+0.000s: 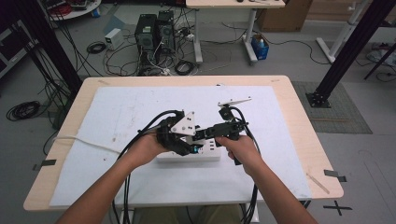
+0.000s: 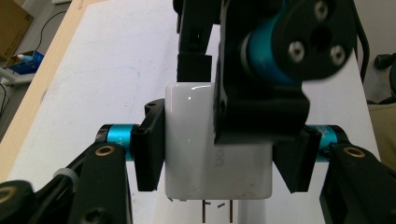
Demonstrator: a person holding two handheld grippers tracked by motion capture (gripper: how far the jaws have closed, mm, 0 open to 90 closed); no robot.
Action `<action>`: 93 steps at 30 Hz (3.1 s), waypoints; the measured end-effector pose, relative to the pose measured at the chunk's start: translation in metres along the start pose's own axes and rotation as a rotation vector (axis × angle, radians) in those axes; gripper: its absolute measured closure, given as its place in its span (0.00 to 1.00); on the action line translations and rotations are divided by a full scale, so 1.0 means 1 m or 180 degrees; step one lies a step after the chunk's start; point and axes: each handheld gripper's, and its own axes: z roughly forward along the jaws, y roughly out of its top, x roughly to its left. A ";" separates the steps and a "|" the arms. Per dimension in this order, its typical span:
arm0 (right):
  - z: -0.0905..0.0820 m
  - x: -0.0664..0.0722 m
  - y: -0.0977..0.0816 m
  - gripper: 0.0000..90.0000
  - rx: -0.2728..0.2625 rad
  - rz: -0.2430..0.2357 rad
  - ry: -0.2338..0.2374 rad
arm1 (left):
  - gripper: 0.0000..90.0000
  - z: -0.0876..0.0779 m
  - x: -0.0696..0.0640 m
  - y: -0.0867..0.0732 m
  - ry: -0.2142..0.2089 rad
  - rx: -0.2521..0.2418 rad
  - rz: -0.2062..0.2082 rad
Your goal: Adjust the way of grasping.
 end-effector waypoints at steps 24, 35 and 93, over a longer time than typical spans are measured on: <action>0.003 -0.014 -0.003 0.46 -0.0088 0.0227 0.0424 | 0.47 0.002 -0.002 0.003 0.0031 0.0027 0.0076; 0.003 -0.017 -0.004 0.62 -0.0044 0.0318 0.0541 | 0.47 0.002 -0.003 0.004 0.0054 0.0015 0.0089; -0.083 0.002 0.004 0.69 0.0433 -0.1266 -0.1704 | 0.19 -0.109 0.051 -0.127 0.0179 0.1299 -0.1413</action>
